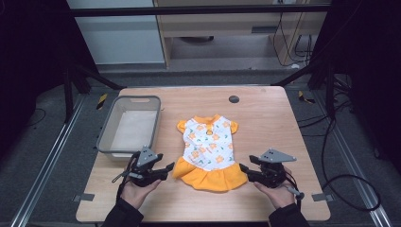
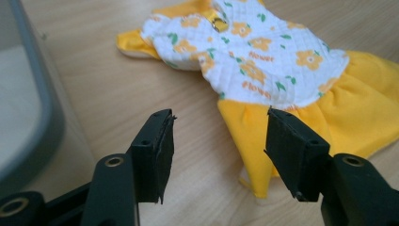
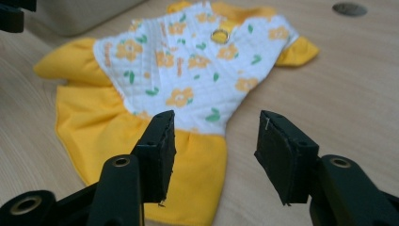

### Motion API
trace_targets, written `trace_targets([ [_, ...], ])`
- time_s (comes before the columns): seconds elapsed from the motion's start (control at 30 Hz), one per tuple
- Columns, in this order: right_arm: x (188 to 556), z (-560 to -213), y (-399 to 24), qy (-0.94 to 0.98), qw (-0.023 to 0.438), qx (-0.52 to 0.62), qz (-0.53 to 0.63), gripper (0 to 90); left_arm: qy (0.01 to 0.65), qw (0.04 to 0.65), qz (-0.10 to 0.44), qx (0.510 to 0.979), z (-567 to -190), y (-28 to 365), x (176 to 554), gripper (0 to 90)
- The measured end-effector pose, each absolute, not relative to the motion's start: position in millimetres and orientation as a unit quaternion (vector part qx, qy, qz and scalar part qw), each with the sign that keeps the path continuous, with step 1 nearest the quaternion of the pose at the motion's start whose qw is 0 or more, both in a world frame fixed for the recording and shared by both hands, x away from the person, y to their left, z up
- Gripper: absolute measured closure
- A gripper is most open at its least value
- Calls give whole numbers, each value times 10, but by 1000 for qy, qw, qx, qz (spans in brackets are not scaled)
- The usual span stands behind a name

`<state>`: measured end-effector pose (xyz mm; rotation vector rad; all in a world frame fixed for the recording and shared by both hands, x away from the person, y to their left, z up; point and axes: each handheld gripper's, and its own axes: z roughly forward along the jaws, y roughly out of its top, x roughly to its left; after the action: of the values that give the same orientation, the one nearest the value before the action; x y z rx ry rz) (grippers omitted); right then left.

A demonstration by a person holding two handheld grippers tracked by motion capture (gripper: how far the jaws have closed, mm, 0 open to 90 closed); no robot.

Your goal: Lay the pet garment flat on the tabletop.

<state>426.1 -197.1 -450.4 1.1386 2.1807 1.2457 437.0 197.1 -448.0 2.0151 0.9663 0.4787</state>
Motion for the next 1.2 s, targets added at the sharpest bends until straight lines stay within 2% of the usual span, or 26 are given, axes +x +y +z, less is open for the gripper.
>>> trace_targets([
  [0.13, 4253, -4632, -1952, 786, 183, 408, 428, 490, 383, 400, 184, 812, -4571, 1911, 4370, 427],
  [0.43, 4278, -4901, -1858, 814, 160, 406, 382, 540, 375, 384, 148, 831, -4715, 1783, 4356, 542],
  [0.53, 4281, -4951, -1853, 818, 149, 411, 374, 567, 379, 375, 141, 834, -4755, 1762, 4376, 608],
  [0.67, 4280, -5004, -1833, 825, 145, 409, 362, 638, 387, 374, 118, 835, -4789, 1758, 4433, 751],
  [0.8, 4273, -4984, -1826, 827, 133, 414, 357, 803, 389, 380, 113, 831, -4775, 1782, 4452, 850],
  [0.9, 4273, -4930, -1848, 828, 131, 408, 363, 836, 390, 394, 117, 824, -4717, 1818, 4432, 857],
  [1.03, 4242, -4832, -1914, 821, 123, 401, 386, 837, 396, 403, 119, 816, -4669, 1869, 4410, 857],
  [1.2, 4181, -4756, -2060, 821, 92, 399, 397, 831, 406, 371, 108, 828, -4776, 1853, 4407, 839],
])
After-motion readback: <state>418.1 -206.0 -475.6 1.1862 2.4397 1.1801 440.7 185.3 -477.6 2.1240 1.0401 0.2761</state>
